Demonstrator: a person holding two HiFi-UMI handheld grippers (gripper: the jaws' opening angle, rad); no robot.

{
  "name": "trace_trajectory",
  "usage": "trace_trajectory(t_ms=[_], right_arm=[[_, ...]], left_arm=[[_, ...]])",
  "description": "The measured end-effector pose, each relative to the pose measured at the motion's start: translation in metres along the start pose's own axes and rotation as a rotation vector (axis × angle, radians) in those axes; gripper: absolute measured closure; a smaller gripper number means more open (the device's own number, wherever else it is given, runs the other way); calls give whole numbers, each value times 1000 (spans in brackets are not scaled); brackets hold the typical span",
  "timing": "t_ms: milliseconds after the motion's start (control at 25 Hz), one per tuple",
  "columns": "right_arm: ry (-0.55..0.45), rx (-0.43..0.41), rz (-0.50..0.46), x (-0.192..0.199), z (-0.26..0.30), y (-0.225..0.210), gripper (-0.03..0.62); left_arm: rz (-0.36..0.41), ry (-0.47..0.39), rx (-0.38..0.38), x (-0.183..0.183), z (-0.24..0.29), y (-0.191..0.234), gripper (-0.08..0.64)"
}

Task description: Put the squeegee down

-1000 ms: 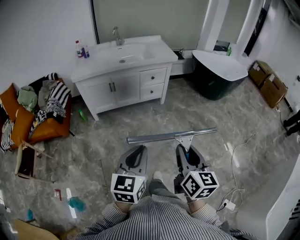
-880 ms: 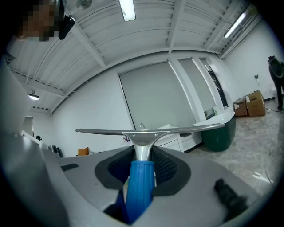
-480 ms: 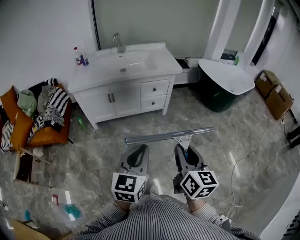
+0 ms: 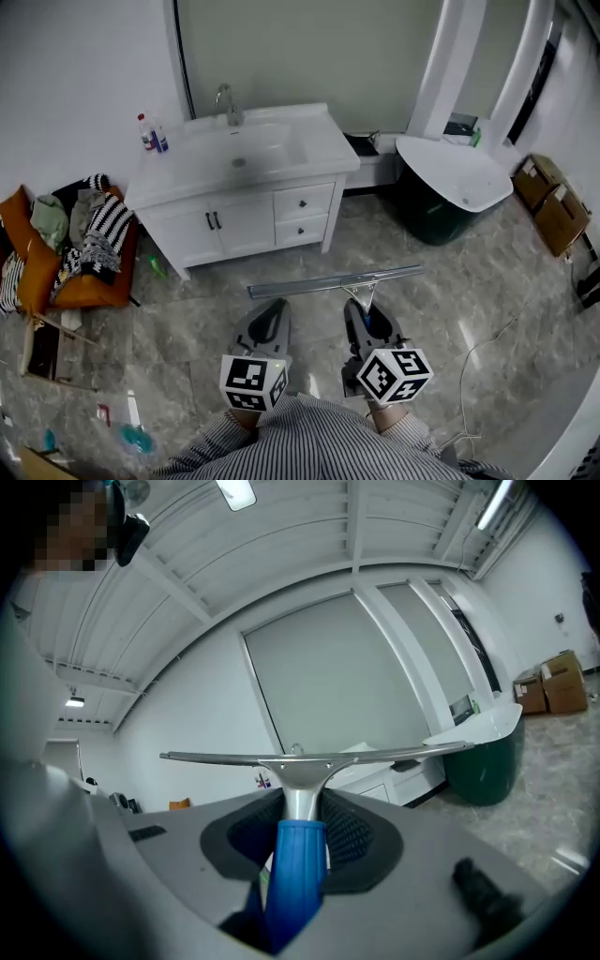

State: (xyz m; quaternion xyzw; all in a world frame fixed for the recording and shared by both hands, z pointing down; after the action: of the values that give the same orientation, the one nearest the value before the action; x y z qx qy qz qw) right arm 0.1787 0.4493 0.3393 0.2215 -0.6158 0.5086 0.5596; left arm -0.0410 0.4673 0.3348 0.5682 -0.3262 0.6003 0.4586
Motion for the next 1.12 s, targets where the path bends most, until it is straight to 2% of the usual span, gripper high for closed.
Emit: trace_trajectory(t_ms=[240,560,800,1120], right_arm=[[14,22,18,1,6,-20,472],[26,42,40,-2,35,-38,472],[19,59,22,-15,76,-48,472],[21,56,2,-36,150,-54,472]], left_arm=[[-6,36,22,5,19,-8,532],[-23,56,31,5,57,11,532],[-32,52,52,-2,95,31,532],[-50,54,60,-23,157,79,532]])
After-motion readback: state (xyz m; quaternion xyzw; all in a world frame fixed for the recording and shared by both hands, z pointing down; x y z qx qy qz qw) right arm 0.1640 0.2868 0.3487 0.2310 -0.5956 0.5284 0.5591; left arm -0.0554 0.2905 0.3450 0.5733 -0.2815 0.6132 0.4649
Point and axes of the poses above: the fingertips, and each gripper's own axes: z forward along the fingers, y to its left, x out of its underside, the point moved 10 cm from there along -z, backward along the fingers, and after that the axes turned 1 degree about -y, right-handed, at the moved point
